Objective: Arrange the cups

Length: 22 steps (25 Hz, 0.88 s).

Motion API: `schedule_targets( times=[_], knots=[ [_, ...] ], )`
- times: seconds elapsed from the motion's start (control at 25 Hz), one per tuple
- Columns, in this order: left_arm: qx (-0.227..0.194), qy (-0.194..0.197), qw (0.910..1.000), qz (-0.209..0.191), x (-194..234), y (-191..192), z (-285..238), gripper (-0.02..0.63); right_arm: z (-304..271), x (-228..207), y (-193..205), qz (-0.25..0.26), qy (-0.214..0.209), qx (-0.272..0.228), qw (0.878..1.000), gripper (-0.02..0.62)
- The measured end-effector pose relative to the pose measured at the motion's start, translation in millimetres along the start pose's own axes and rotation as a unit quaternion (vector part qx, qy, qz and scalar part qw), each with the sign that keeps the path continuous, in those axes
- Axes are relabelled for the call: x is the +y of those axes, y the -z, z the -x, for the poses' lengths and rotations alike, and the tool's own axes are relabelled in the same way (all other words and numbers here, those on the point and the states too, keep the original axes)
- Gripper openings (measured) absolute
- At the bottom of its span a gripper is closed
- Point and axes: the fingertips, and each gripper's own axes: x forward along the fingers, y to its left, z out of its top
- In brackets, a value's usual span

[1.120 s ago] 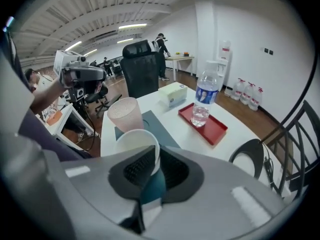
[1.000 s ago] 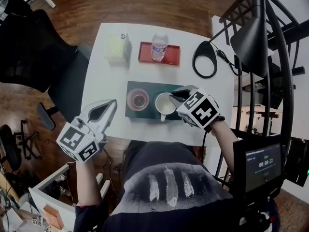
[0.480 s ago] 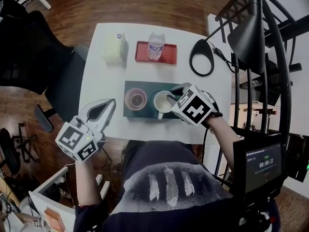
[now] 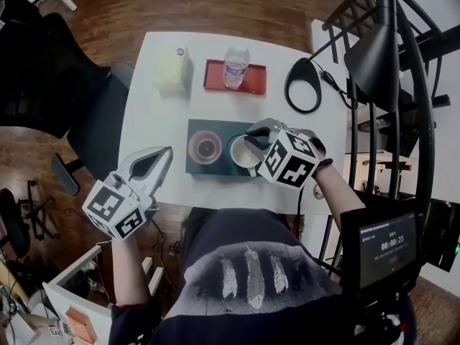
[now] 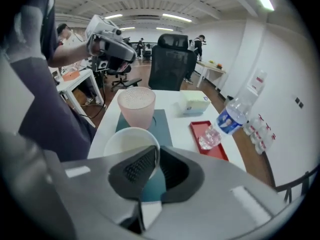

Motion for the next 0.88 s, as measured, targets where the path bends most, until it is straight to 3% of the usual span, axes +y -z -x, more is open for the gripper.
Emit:
schedule_targets(
  times=[0.12,0.2,0.28,0.32,0.44,0.52,0.64,0.76,0.88],
  knots=[
    [0.000,0.004,1.0000,-0.001,-1,-3,-2,0.015,7,-3,-8,0.006,0.007,-0.041,0.999,0.045],
    [0.000,0.007,1.0000,-0.003,-2,-4,-4,0.015,21,-9,-12,-0.022,0.020,-0.083,0.996,0.046],
    [0.001,0.009,0.9999,-0.005,-1,-4,-5,0.015,37,-12,-8,-0.074,0.029,-0.109,0.991,0.060],
    [0.001,0.010,0.9999,-0.007,-1,-4,-6,0.015,44,-11,-3,-0.108,0.034,-0.115,0.987,0.098],
    [0.003,0.013,0.9999,-0.010,2,-4,-9,0.015,55,12,16,-0.213,0.043,-0.128,0.968,0.139],
    [0.005,0.017,0.9998,-0.012,3,-5,-12,0.015,48,39,25,-0.251,0.027,-0.121,0.960,0.228],
    [0.011,0.027,0.9994,-0.017,2,-9,-17,0.015,30,67,33,-0.255,0.031,-0.088,0.962,0.249],
    [0.017,0.035,0.9990,-0.023,1,-11,-20,0.015,17,64,37,-0.226,0.088,-0.055,0.969,0.249],
    [0.023,0.044,0.9983,-0.029,-4,-10,-20,0.015,15,64,40,-0.205,0.112,-0.040,0.971,0.161]
  ],
)
